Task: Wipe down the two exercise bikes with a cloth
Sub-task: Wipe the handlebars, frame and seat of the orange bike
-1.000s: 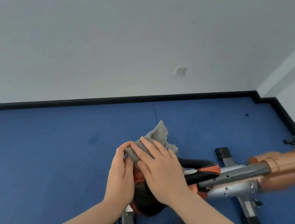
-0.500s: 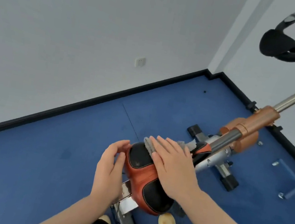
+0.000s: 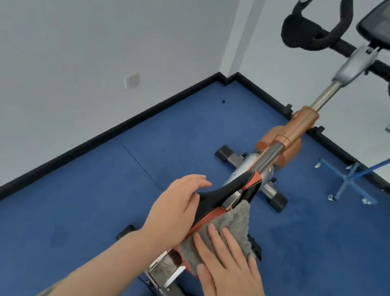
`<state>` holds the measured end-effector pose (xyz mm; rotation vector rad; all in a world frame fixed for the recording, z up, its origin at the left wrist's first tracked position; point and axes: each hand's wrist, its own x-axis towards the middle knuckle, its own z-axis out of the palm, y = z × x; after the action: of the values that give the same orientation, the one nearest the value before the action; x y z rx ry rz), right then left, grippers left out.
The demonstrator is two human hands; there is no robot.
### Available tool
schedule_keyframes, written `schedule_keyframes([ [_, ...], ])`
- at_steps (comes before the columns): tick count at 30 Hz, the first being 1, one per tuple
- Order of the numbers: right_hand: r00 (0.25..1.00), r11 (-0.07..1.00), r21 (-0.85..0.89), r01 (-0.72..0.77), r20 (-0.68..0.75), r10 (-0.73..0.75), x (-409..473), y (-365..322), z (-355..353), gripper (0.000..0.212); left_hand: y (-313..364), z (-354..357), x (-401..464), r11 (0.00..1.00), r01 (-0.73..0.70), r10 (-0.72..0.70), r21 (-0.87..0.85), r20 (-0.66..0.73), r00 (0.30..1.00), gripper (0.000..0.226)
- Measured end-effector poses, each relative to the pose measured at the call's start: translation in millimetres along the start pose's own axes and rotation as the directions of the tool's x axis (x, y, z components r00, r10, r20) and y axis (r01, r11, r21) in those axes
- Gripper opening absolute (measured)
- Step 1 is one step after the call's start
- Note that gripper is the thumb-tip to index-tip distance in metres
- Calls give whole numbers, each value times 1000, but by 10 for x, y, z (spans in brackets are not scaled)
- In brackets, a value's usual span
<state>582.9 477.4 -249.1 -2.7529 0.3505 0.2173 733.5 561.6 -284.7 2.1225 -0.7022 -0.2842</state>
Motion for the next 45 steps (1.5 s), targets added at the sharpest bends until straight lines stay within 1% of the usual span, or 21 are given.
schedule_keyframes([
  [1,999,1000,-12,-24,-47,23,83,16,-19,46,27,31,36,997,-7,6,72,22,1000,37],
  [4,981,973,146,-179,-43,187,355,110,-69,46,93,115,55,960,32,-20,279,-48,999,33],
  [7,985,981,106,-164,-38,169,241,61,20,46,54,121,77,952,81,-69,295,-51,996,33],
  [8,988,989,58,-138,-64,141,115,20,60,45,47,122,79,948,77,-66,309,-47,997,33],
  [11,977,984,75,-160,-128,169,-176,-44,96,43,44,129,100,931,94,-79,353,-55,995,34],
  [12,977,981,59,-184,-99,189,-164,-31,79,44,36,137,99,930,111,-101,351,-47,994,34],
  [14,976,984,3,-178,-131,177,-2,10,43,41,29,146,94,927,146,-146,347,-25,989,35],
  [19,958,944,250,-215,-134,254,328,46,-64,38,36,161,94,916,172,-173,362,-30,984,36],
  [21,971,956,233,-180,-113,211,67,-29,53,43,16,168,96,919,172,-168,355,-42,985,37],
  [23,959,974,146,-175,-201,202,-285,-101,164,47,-6,188,88,922,164,-152,351,-62,986,37],
  [26,878,954,221,-200,-392,275,-262,-34,147,32,-24,200,95,925,155,-133,347,-86,987,38],
  [28,904,932,292,-216,-300,304,-30,-24,130,36,-29,195,97,929,162,-144,331,-79,986,38],
  [30,890,884,381,-270,-252,380,93,-101,216,43,-21,185,89,931,169,-155,323,-71,985,38],
  [32,871,885,374,-278,-290,396,50,-205,349,43,-28,185,89,932,160,-148,327,-62,987,38],
  [34,898,910,264,-321,-221,380,31,-324,396,53,-43,186,92,929,147,-135,340,-58,989,37],
  [35,904,897,270,-349,-155,398,119,-305,386,56,-39,185,102,928,139,-128,346,-56,990,37],
  [36,877,859,336,-385,-157,455,253,-242,363,56,-31,180,118,928,128,-118,351,-50,992,37],
  [38,766,728,474,-495,-158,623,511,-118,251,51,-13,166,118,933,108,-105,344,-27,994,36],
  [39,740,713,479,-512,-176,650,563,-106,236,52,-4,152,117,935,98,-100,340,-11,995,36],
  [42,720,739,376,-559,-224,657,397,-389,380,59,13,135,134,918,35,-68,395,71,995,29],
  [45,738,772,279,-571,-237,631,201,-673,551,64,2,82,233,869,-109,9,482,205,979,20],
])
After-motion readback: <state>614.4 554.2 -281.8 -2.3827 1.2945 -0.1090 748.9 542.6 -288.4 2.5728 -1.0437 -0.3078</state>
